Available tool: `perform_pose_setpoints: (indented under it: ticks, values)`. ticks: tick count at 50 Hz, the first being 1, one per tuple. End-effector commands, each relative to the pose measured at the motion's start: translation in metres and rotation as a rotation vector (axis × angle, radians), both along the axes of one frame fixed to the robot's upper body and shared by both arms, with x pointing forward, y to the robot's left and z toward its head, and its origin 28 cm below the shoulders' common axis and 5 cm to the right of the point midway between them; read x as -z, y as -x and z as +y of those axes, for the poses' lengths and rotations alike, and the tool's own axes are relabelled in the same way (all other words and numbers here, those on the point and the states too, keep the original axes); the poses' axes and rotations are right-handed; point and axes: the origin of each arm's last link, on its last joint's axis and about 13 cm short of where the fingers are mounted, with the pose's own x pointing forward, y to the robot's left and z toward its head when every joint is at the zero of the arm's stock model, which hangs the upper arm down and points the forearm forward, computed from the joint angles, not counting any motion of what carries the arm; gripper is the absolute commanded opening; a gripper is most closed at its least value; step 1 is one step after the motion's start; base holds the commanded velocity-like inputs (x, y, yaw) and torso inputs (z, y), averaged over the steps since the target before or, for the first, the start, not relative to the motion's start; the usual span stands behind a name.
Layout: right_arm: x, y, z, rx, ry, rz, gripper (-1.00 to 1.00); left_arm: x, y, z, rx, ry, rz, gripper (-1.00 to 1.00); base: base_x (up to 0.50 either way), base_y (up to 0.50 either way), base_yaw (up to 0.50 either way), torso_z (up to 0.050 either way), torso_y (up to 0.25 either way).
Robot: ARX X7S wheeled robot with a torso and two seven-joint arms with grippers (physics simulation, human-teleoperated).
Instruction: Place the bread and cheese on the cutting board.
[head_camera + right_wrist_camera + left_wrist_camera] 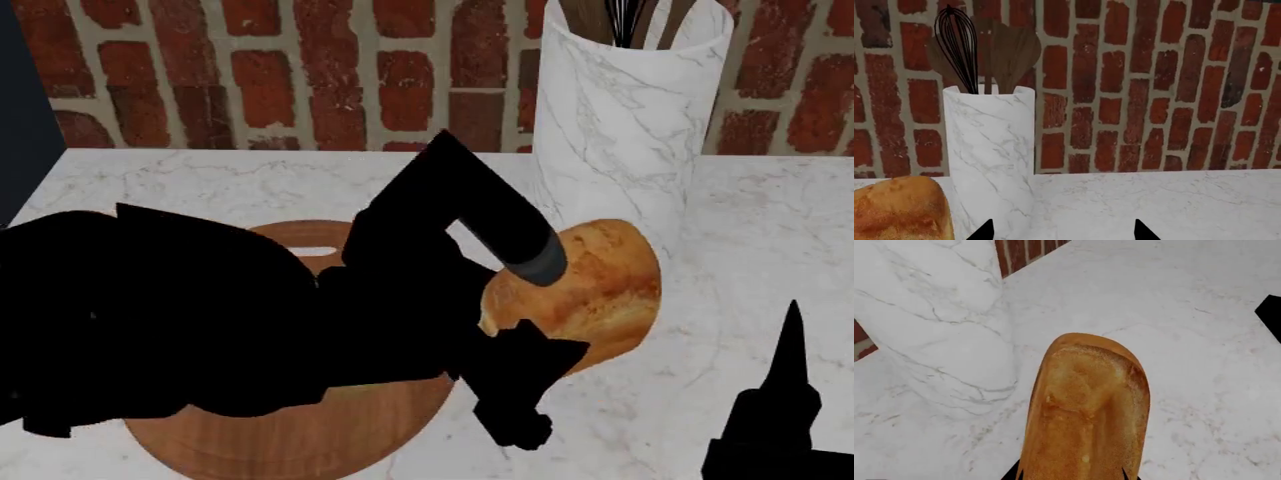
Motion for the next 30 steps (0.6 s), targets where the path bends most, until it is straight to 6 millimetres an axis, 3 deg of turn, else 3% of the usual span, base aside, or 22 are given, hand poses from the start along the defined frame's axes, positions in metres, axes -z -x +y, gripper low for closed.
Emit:
perform_pose_setpoints:
  ticks: [1,3,5,15,20,30]
  values:
    - [-0.001,0.005,0.002,-0.004,-0.001,-0.010,1.00,-0.029,0.030,0.012,-0.069,0.090,-0.063,-1.00,0.00,0.00,0.00,0.000,0.000]
    - [-0.001,0.005,0.003,-0.007,0.000,-0.009,1.00,-0.029,0.036,0.016,-0.076,0.023,-0.132,-1.00,0.00,0.00,0.00,0.000,0.000]
    - [0.000,0.005,0.003,-0.011,0.000,-0.006,1.00,-0.035,0.050,0.020,-0.093,0.069,-0.154,-1.00,0.00,0.00,0.00,0.000,0.000]
    - [0.004,0.004,0.008,-0.027,0.001,0.003,1.00,-0.062,0.071,0.054,-0.210,0.178,-0.193,-1.00,0.00,0.00,0.00,0.000,0.000]
    - [0.003,0.006,0.010,-0.032,-0.001,0.000,1.00,-0.064,0.081,0.066,-0.236,0.217,-0.181,-1.00,0.00,0.00,0.00,0.000,0.000]
    - [0.012,0.010,0.018,-0.058,0.002,0.024,1.00,-0.078,0.078,0.101,-0.334,0.242,-0.240,-1.00,0.00,0.00,0.00,0.000,0.000]
